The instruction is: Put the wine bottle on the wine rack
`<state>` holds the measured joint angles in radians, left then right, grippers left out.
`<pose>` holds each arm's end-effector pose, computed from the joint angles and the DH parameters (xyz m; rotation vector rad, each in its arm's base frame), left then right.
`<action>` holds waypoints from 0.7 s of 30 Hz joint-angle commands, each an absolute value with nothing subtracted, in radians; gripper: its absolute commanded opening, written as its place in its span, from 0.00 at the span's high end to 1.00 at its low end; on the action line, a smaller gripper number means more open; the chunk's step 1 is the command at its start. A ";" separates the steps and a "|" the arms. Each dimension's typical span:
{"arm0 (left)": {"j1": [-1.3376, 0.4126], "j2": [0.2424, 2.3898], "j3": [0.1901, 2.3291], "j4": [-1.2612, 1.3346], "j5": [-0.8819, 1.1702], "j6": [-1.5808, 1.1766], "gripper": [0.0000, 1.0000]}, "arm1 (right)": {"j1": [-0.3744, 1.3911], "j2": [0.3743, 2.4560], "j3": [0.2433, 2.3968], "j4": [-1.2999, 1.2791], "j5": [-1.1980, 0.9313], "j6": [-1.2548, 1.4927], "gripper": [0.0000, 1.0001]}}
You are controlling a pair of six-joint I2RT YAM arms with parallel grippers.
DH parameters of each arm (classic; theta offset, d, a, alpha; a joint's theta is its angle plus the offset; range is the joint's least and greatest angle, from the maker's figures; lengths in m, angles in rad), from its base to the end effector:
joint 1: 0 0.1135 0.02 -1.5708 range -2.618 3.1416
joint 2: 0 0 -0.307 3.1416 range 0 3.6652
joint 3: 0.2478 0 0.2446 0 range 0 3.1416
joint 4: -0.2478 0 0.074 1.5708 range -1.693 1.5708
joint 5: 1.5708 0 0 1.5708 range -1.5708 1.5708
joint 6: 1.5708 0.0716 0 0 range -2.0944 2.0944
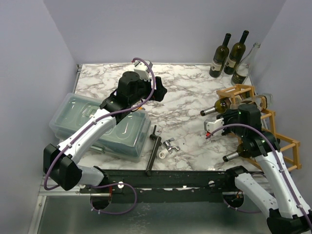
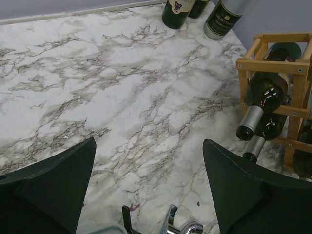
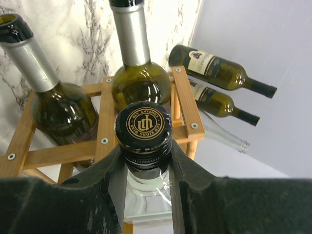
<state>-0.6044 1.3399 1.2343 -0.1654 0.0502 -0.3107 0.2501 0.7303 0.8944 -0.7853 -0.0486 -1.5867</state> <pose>0.2712 -0.1917 0.4081 0.3134 1.8712 -0.6796 0.1287 0.0365 0.3315 -1.8282 1.3609 -0.6824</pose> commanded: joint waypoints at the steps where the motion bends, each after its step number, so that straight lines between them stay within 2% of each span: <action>1: -0.610 1.345 1.261 -0.169 0.025 -0.299 0.08 | 0.262 0.730 0.847 -0.776 -0.089 -1.554 0.72; 5: -0.610 1.348 1.259 -0.171 0.022 -0.296 0.08 | 0.266 0.732 0.830 -0.759 -0.072 -1.552 0.65; 10: -0.611 1.351 1.261 -0.171 0.022 -0.296 0.08 | 0.269 0.727 0.813 -0.738 -0.061 -1.539 0.46; 21: -0.611 1.363 1.264 -0.177 0.016 -0.286 0.08 | 0.313 0.697 0.803 -0.709 -0.089 -1.477 0.30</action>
<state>-0.6044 1.3510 1.2343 -0.1661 0.0364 -0.3058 0.2832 0.7177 0.8120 -0.7391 -0.0582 -1.5200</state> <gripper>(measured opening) 0.918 0.681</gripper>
